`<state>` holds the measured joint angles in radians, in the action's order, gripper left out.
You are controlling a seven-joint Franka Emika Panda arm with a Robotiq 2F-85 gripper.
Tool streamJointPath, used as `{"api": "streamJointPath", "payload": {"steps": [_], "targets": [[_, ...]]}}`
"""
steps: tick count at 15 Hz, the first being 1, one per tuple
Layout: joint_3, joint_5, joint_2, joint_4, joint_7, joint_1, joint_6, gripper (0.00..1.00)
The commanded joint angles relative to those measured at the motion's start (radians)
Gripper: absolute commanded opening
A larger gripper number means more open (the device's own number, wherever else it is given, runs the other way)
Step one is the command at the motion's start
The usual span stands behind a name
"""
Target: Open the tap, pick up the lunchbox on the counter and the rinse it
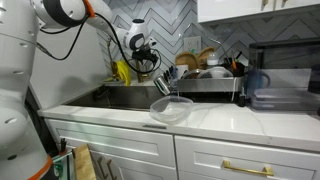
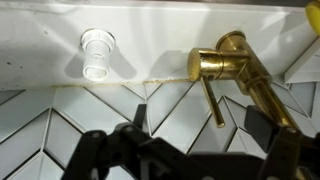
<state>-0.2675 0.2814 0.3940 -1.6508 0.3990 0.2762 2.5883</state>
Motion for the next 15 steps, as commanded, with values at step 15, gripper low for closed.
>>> {"api": "streamJointPath", "payload": {"steps": [15], "targets": [[-0.043,-0.086,0.144,0.128,-0.064,-0.008,0.070,1.00]]}}
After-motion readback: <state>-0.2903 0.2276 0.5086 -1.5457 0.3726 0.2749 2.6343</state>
